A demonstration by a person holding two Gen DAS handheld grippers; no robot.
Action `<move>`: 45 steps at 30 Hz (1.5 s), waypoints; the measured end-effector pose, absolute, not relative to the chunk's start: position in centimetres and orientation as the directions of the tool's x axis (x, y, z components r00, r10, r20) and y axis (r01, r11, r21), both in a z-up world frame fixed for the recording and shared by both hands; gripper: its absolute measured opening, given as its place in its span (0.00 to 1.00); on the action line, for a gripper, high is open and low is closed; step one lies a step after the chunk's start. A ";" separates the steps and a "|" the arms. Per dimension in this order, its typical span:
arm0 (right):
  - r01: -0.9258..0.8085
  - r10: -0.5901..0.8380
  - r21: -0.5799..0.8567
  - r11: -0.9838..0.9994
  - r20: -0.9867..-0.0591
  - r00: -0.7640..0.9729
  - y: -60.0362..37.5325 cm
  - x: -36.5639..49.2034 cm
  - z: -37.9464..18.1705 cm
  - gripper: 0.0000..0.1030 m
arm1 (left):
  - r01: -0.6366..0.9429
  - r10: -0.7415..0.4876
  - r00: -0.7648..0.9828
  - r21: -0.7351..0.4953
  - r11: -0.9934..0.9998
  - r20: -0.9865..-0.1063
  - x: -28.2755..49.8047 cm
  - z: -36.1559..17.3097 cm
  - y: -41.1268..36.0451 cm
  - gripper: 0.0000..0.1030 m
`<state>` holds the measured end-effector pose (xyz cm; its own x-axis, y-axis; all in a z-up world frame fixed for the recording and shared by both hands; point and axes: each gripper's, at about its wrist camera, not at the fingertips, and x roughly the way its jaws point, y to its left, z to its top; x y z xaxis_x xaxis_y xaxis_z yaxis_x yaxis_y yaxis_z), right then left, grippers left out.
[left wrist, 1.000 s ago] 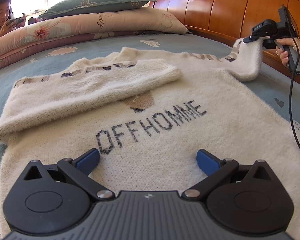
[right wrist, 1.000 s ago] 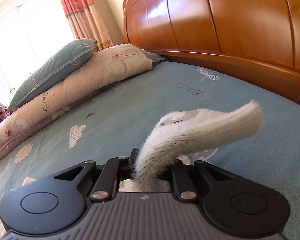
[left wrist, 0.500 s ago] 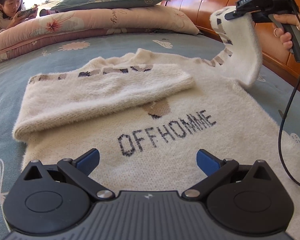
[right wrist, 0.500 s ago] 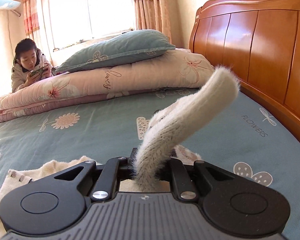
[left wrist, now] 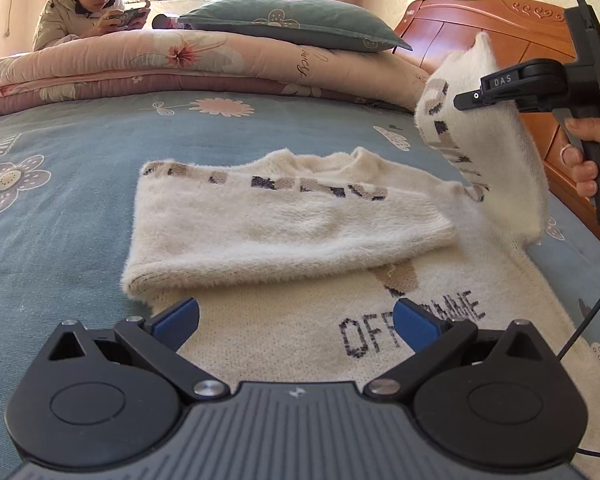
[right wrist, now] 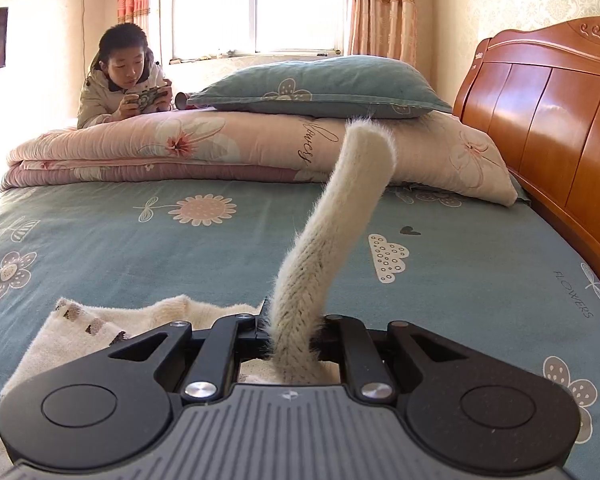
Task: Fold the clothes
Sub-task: 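Lift the sleeve cuff with the right gripper and carry it across the body, then lay the sleeve over the folded sleeve and open the right gripper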
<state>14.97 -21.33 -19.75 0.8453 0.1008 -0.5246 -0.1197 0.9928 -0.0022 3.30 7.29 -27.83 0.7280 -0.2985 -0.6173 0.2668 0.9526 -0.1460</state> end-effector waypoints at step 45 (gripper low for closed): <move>-0.370 0.030 -0.526 0.766 -0.546 0.837 -3.7 14.2 -32.6 0.15 | 0.167 -0.204 0.658 -0.123 0.978 -0.725 5.2 -30.1 8.4 0.99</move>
